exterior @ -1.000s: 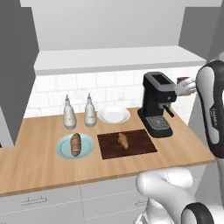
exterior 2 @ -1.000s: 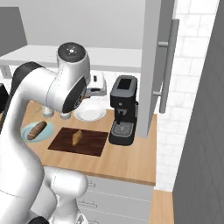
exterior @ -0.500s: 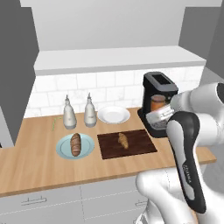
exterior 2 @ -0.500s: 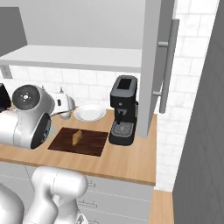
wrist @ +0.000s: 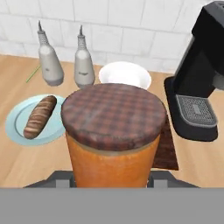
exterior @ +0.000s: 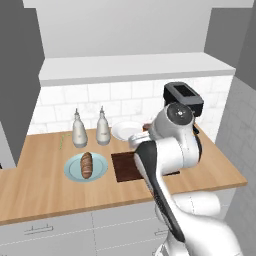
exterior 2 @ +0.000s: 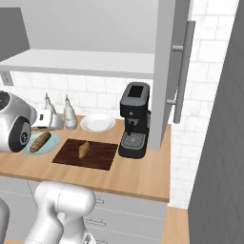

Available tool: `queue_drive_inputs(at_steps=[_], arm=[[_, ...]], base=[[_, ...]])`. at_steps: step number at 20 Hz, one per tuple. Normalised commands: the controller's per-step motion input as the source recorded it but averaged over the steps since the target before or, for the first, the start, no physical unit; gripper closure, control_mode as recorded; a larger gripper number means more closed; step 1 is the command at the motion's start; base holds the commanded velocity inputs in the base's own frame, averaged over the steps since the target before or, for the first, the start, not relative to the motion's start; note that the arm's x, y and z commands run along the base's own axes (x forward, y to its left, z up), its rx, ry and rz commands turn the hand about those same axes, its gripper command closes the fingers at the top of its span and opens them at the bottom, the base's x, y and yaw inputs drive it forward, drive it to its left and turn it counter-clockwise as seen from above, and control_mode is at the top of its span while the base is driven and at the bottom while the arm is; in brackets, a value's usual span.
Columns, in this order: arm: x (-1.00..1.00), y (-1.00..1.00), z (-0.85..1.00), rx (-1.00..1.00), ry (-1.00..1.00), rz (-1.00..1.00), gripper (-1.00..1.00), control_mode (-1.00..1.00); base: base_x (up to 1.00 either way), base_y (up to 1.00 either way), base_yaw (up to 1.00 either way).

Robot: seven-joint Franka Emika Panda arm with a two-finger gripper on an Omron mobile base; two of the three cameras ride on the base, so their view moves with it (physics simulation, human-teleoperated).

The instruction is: From the different types of pastries on the counter, select a croissant and place it on the cutting board. Then retrieve a jar of jam from the cabinet and place it alongside the croissant on the cutting board.

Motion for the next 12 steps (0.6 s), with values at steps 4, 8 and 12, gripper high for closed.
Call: queue_drive_inputs(at_steps=[4,8,12], arm=[[0.82,0.02,-1.0,0.07,0.29,-0.15,1.0,-1.0],[0.99,0.0,-1.0,0.05,0.15,-0.12,1.0,-1.0],[0.8,0.0,-1.0,0.0,-0.04,-0.1,1.0,-1.0]], base=[[0.0,0.0,0.0],[0.0,0.0,0.0],[0.0,0.0,0.0]])
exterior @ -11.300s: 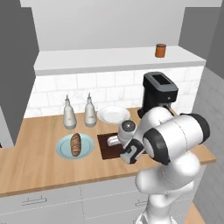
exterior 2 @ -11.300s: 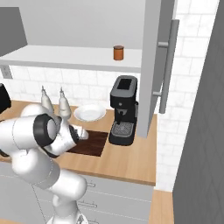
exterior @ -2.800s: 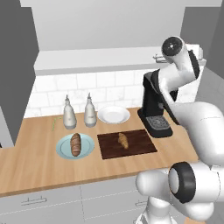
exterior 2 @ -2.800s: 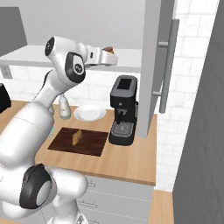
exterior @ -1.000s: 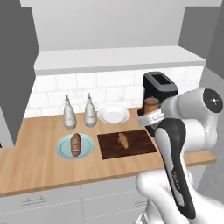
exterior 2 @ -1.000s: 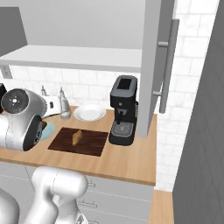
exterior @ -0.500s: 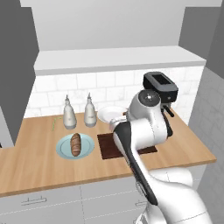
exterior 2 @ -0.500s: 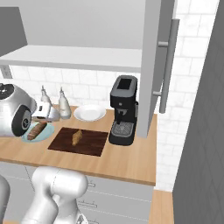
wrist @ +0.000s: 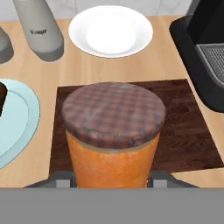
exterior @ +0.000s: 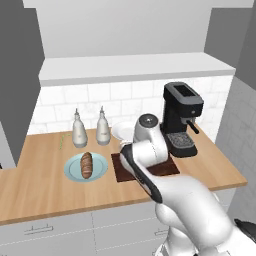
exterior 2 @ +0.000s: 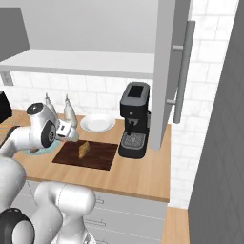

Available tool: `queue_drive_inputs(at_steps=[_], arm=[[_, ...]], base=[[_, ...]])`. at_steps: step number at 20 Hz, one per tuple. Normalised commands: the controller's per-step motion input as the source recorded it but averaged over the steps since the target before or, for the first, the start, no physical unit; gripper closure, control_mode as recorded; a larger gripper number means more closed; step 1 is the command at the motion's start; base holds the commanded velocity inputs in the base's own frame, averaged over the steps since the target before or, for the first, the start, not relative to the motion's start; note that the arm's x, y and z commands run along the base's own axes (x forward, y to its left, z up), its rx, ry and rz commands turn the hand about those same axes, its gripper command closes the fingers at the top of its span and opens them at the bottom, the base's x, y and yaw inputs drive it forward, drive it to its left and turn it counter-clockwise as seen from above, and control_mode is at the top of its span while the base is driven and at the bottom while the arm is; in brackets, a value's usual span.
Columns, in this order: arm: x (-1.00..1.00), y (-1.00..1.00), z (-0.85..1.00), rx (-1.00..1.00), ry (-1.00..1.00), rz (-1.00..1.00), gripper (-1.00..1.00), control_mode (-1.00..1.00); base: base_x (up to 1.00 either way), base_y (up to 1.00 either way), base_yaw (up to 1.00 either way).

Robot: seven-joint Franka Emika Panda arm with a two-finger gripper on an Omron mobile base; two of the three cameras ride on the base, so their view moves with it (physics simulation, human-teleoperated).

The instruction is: From the different types of pastries on the counter, select a croissant and place it on the cutting board. Then retrieve a jar of jam from the cabinet and place it alongside the croissant on the cutting board.

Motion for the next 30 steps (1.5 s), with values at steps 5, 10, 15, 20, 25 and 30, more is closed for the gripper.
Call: queue_drive_inputs(at_steps=[5,10,15,20,25,30], arm=[[0.28,0.18,-1.0,-0.01,-0.11,-0.04,1.0,-1.0],[0.14,0.03,-0.49,0.05,-0.05,-0.07,1.0,-1.0],[0.35,0.02,0.42,0.01,-0.09,-0.07,1.0,-1.0],[0.15,0.02,-0.08,0.04,-0.03,-0.03,1.0,-1.0],[0.4,-0.11,-0.48,0.13,0.01,-0.01,1.0,-1.0],[0.4,-0.19,-0.64,0.05,0.0,0.0,1.0,-1.0]], base=[[0.0,0.0,0.0],[0.0,0.0,0.0],[0.0,0.0,0.0],[0.0,0.0,0.0],[0.0,0.0,0.0],[0.0,0.0,0.0]])
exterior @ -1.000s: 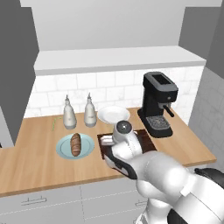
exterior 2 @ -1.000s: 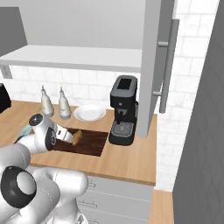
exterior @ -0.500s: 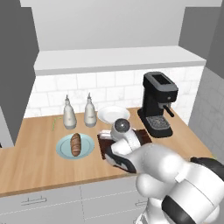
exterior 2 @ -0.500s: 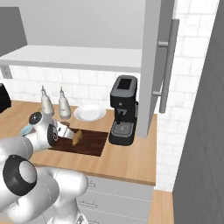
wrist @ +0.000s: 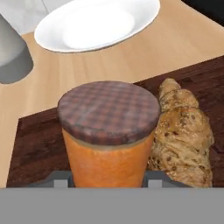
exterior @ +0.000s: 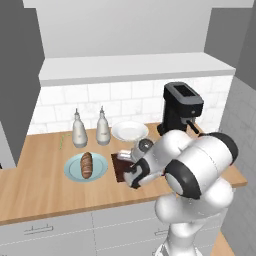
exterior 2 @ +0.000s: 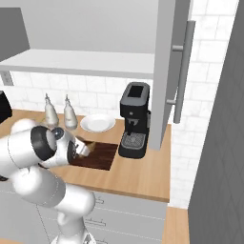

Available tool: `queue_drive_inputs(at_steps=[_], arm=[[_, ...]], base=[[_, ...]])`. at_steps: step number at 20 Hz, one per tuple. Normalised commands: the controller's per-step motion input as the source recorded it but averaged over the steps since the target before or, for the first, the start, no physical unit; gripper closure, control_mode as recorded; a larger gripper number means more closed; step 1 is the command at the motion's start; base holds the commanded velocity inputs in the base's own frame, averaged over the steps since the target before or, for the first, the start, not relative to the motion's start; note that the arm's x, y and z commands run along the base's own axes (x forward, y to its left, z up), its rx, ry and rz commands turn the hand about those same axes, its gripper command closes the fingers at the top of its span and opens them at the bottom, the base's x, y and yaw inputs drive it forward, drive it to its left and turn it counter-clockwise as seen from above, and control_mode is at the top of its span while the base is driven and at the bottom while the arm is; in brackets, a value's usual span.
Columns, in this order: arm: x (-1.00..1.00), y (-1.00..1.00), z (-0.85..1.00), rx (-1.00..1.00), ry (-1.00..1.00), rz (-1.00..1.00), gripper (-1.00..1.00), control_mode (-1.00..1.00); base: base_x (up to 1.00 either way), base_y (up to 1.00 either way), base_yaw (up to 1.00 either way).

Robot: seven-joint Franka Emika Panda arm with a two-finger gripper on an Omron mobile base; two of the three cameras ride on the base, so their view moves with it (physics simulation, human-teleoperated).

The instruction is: From the different types of pastries on the counter, select a croissant and place it on the cutting board. Then retrieve a jar of jam from the cabinet and place it alongside the croissant on the cutting board.

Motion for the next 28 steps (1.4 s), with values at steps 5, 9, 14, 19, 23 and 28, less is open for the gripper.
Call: queue_drive_inputs(at_steps=[5,9,14,19,23,28], arm=[[0.21,-0.05,-0.95,0.01,0.0,0.0,1.0,-1.0],[0.0,0.17,-1.0,0.0,0.0,0.0,1.0,-1.0],[0.05,0.21,-0.87,0.0,0.05,0.0,-1.0,-1.0],[0.02,0.07,-0.69,0.0,0.09,0.0,-1.0,-1.0],[-0.12,0.0,-0.53,0.0,0.07,0.01,-1.0,-1.0],[-0.51,0.0,-0.33,0.0,0.04,0.01,-1.0,-1.0]], base=[[0.0,0.0,0.0],[0.0,0.0,0.0],[0.0,0.0,0.0],[0.0,0.0,0.0],[0.0,0.0,0.0],[0.0,0.0,0.0]])
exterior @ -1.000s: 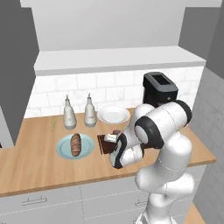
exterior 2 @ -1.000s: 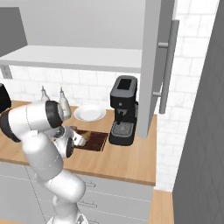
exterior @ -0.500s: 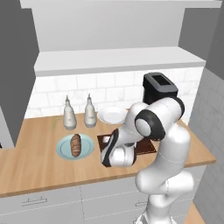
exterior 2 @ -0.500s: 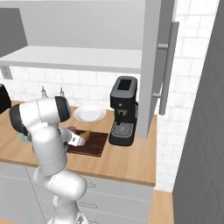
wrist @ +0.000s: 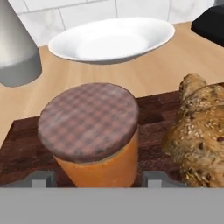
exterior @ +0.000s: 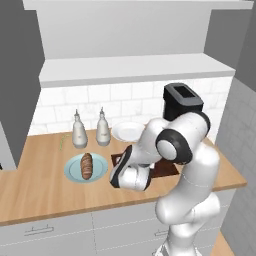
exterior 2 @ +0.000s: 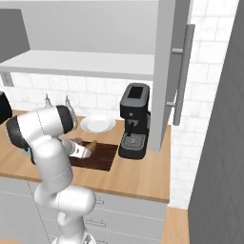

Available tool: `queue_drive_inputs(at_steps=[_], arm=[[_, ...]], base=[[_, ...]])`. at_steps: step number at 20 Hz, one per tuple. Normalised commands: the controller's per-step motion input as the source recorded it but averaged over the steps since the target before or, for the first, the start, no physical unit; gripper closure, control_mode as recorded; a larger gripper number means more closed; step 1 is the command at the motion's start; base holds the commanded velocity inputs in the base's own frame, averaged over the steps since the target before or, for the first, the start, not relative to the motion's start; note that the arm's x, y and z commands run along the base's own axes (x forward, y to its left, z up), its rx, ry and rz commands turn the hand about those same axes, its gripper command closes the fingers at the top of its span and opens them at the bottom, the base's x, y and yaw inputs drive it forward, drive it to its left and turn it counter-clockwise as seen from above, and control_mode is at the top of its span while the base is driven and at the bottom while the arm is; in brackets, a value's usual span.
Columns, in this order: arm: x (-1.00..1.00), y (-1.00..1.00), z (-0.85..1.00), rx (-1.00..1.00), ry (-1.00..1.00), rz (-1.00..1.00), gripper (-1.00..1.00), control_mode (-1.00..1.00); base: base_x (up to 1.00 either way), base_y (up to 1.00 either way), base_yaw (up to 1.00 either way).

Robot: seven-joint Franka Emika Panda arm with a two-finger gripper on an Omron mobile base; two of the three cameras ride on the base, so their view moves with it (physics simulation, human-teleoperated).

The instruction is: From the different types of pastries on the counter, select a croissant and place it on the cutting board. Then retrieve a jar of jam from the cabinet and place it alongside the croissant on the cutting board.

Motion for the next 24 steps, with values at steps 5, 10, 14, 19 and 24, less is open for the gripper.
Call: queue_drive_inputs(at_steps=[5,10,14,19,24], arm=[[-0.91,0.0,0.18,0.0,0.0,0.0,-1.0,-1.0],[-1.0,0.03,0.9,0.0,-0.14,0.0,-1.0,-1.0],[-0.99,0.07,1.0,0.0,-0.27,0.0,-1.0,-1.0],[-1.0,0.02,1.0,-0.03,-0.36,0.0,-1.0,-1.0],[-0.99,0.02,1.0,-0.07,-0.36,0.0,-1.0,-1.0]], base=[[0.0,0.0,0.0],[0.0,0.0,0.0],[0.0,0.0,0.0],[0.0,0.0,0.0],[0.0,0.0,0.0]])
